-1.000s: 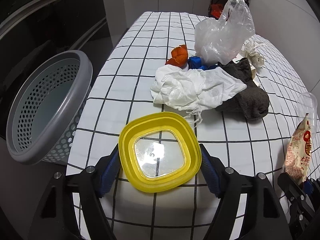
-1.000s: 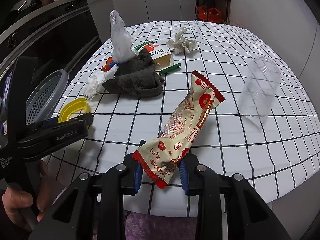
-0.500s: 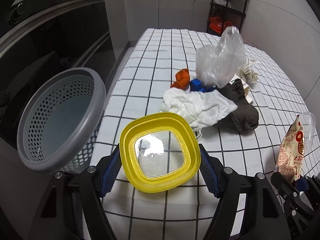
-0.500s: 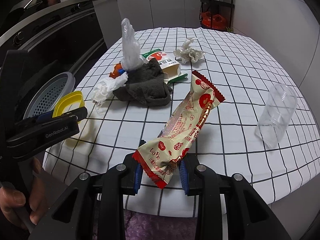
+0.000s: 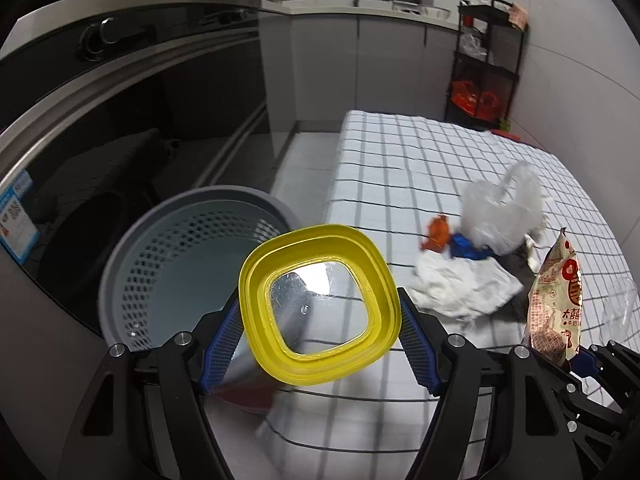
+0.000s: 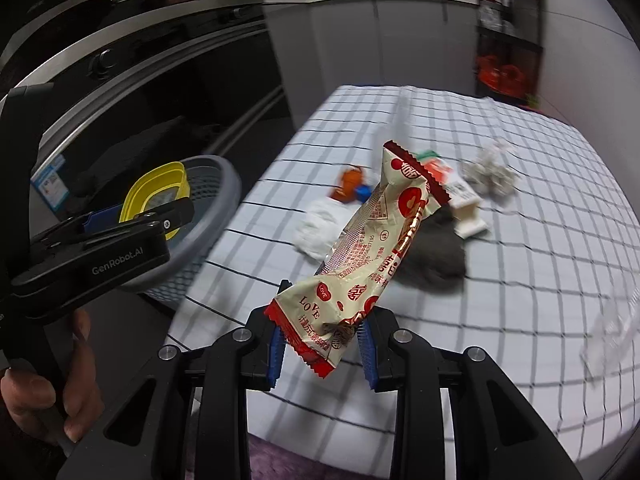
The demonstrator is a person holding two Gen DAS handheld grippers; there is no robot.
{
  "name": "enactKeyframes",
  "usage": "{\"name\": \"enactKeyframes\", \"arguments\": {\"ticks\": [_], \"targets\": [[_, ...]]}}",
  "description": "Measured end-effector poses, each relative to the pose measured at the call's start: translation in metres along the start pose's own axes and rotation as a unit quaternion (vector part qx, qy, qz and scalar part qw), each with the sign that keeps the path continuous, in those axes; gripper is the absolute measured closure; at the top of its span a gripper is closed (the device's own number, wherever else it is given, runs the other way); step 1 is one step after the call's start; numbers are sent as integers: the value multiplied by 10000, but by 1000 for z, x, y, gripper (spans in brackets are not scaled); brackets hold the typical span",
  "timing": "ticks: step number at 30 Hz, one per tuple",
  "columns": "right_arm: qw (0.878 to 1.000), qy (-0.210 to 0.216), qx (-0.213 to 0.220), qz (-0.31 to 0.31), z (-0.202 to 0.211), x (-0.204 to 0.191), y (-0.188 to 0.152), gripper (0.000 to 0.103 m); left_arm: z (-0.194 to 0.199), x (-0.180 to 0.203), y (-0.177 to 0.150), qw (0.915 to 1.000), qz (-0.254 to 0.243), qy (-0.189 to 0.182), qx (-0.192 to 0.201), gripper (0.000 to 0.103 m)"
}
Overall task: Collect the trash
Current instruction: 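Carry the yellow lid and wrapper over the grey basket with both grippers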
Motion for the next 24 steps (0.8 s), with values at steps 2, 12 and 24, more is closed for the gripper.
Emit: {"name": "enactKeyframes", "arguments": {"ticks": [2,12,24], "targets": [[9998,169,7,144,-8,-17,10,73,-3,-17,4,9999,56,160,27,33],[9916,1007,-92,804,-57,-102,56,73,-22,-102,9,9956,453,816,-86,33],[9815,1494,-665,998,-116,-148,76,73,-54,-165,-6,9884,862,1156,-482,33]]}}
Point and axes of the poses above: each gripper's, at about its wrist camera, not at the fingertips, and z roughly against the way its jaws point, x to its right, y to its top, the point moved 10 cm from there along -z, roughly the way its jaws point, and after that the axes turned 4 degrees about x, right-handed, at the moved point
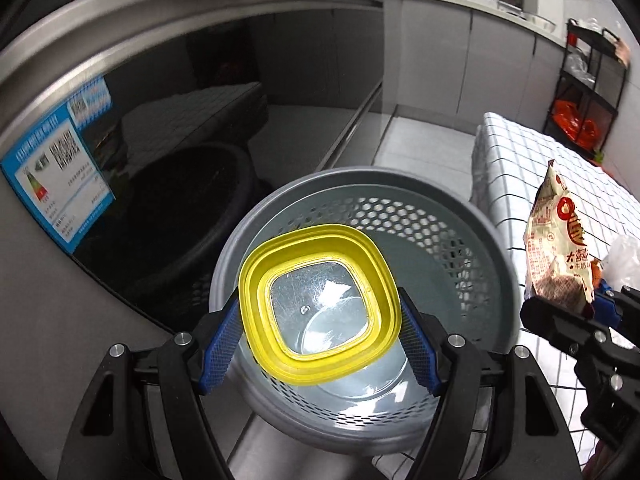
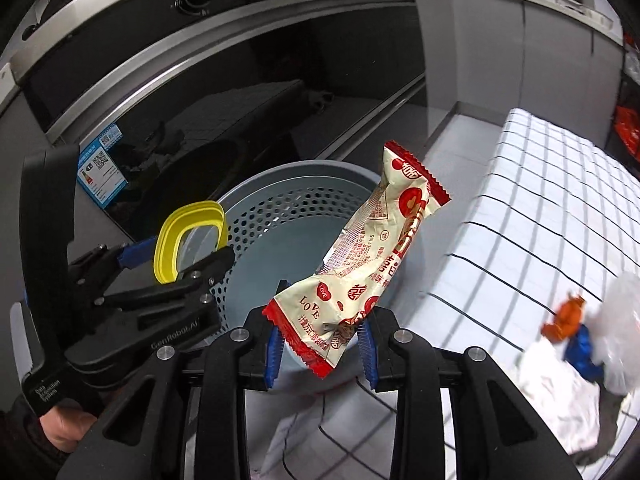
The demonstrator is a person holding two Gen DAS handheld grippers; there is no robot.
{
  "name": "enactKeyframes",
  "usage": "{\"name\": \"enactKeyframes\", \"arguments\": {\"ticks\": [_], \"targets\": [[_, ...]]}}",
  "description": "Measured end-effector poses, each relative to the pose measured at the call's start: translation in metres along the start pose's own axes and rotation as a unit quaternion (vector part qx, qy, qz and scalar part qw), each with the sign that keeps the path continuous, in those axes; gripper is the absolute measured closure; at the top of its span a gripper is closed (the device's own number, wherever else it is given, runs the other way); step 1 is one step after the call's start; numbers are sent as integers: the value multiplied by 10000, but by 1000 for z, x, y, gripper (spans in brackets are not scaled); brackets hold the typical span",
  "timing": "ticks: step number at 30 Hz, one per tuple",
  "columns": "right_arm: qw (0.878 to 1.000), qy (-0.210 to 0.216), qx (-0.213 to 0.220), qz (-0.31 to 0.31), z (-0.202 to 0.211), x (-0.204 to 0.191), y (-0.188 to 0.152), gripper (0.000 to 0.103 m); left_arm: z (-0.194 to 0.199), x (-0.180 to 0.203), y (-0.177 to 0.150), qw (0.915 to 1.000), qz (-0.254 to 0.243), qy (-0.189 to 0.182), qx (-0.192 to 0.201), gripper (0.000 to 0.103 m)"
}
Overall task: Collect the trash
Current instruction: 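Carry the yellow lid and wrapper over the grey basket with both grippers, then open both grippers to drop the lid and wrapper into the basket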
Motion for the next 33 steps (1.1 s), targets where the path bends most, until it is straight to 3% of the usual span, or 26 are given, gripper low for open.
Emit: {"name": "enactKeyframes", "arguments": {"ticks": [21,27,29,30,33], "targets": [[9982,203,-559,-53,-62,-5,10,73,-31,-14,-6,9990,203,-162,-352,31],[9986,199,-467,-143,-58,-2,15,58,-31,-16,-7,9987,264,-177,-406,29],[9988,215,-405,-190,-55,-2,17,40,-31,-17,-8,9987,256,-160,-415,26],[9989,213,-362,-211,-54,-1,18,36,-31,-17,-8,9987,262,-155,-415,20],[9992,161,-308,-201,-51,0,19,34,-30,-17,-9,9985,308,-179,-409,18]]}}
Point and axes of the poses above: each gripper's, at about its wrist camera, not at the fingertips, and z roughly against the way its jaws point, x to its right, y to its top, the point moved 10 cm from there along -z, roughly the way its jaws point, and after that the axes turned 4 degrees about x, right-handed, at the moved point
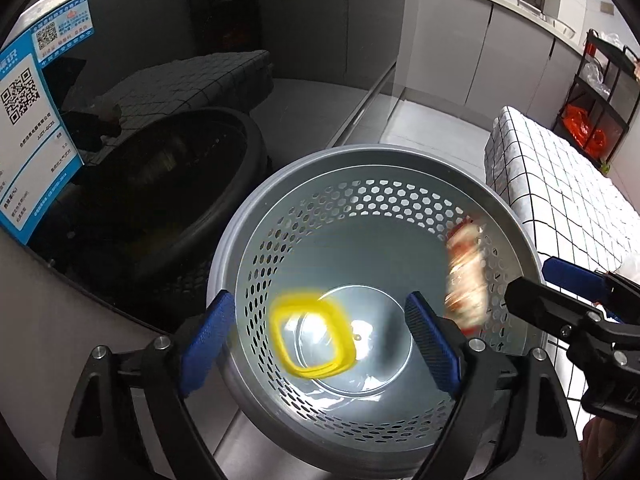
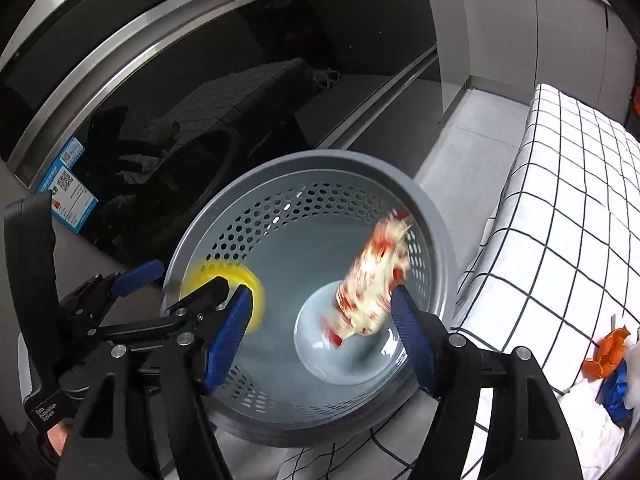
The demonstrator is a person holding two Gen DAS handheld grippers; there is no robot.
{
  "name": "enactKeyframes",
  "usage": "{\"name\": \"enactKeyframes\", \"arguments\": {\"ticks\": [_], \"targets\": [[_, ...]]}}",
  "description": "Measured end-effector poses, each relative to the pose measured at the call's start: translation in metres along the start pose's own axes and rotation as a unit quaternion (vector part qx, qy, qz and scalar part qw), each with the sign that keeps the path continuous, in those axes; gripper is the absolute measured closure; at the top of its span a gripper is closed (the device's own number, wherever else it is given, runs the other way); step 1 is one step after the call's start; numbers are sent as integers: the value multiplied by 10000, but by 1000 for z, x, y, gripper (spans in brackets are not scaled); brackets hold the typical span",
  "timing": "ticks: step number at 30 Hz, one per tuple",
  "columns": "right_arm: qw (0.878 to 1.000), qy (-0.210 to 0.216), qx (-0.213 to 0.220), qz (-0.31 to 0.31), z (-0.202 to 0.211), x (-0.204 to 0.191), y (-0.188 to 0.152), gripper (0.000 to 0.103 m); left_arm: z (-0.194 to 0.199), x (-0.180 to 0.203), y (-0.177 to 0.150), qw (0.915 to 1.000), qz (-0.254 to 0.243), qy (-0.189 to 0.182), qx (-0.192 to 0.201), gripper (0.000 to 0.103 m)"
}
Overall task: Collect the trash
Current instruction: 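Open both grippers to drop the lid and wrapper into the basket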
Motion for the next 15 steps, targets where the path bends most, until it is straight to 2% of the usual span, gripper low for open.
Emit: {"name": "enactKeyframes", "arguments": {"ticks": [15], "targets": [[9999,-75,82,26,8,1,-1,34,7,-1,1,10000,9,-4,28,18]]}}
Point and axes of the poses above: each gripper's, at about its wrist camera, not at the fingertips, and z roughly against the way its jaws point, x to its right, y to its top, the point moved 10 cm from there along -z, roughly the way its jaws point, and after that the axes turned 4 degrees about x, right-handed, at the moved point
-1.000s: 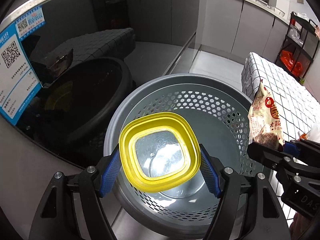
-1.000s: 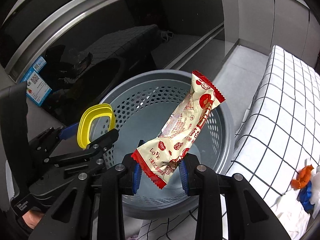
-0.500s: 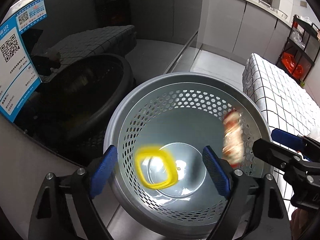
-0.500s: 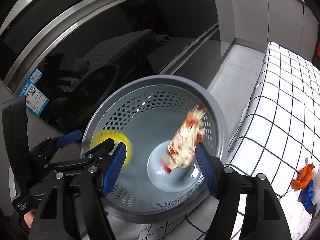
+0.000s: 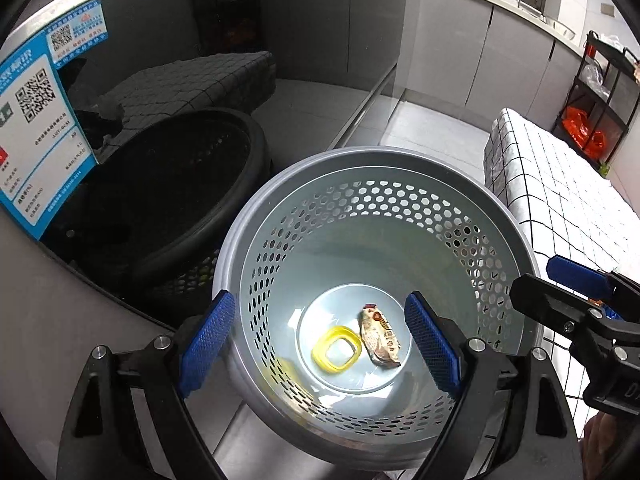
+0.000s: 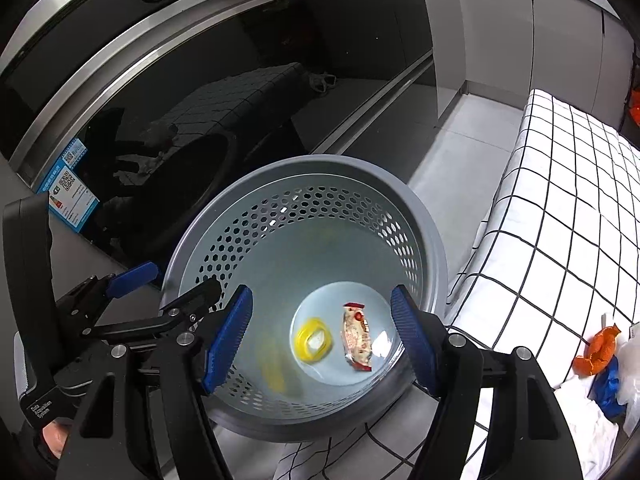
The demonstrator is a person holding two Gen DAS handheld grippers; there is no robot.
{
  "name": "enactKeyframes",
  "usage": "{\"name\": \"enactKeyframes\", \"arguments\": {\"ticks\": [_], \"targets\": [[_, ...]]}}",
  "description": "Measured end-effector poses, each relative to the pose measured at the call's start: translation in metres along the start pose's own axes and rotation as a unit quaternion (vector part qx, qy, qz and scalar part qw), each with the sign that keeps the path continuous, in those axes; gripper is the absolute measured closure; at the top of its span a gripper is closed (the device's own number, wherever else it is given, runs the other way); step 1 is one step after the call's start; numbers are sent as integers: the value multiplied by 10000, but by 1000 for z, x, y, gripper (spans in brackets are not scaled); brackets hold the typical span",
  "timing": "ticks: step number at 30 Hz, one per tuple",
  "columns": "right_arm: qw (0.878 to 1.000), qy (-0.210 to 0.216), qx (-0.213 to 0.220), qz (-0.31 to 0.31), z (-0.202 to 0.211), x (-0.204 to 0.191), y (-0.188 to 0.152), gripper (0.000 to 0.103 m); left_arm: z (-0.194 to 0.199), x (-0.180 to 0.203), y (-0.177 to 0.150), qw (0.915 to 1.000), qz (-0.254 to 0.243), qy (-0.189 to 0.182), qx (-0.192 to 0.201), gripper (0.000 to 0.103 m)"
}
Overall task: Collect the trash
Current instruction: 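Open both grippers to drop the lid and wrapper into the basket, then move both grippers back toward the table items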
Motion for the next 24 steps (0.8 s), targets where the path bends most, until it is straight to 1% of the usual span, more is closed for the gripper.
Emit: {"name": "enactKeyframes", "arguments": {"ticks": [12,24], "targets": [[9996,-231,139,-44,22,3,-15,34,21,3,-3,9998,-48,-23,167,18],[9970,-557,543,60,67,5,-36,34,50,16,-10,9989,-221,-129,391,17]]}}
Point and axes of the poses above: each gripper's, at about its wrist camera, not at the fingertips, and z roughly against the way its jaws point, x to its right, y to its top, the point moved 10 cm from there along -z, roughly the way its jaws point, and after that the axes turned 4 degrees about x, right-handed, at the moved point
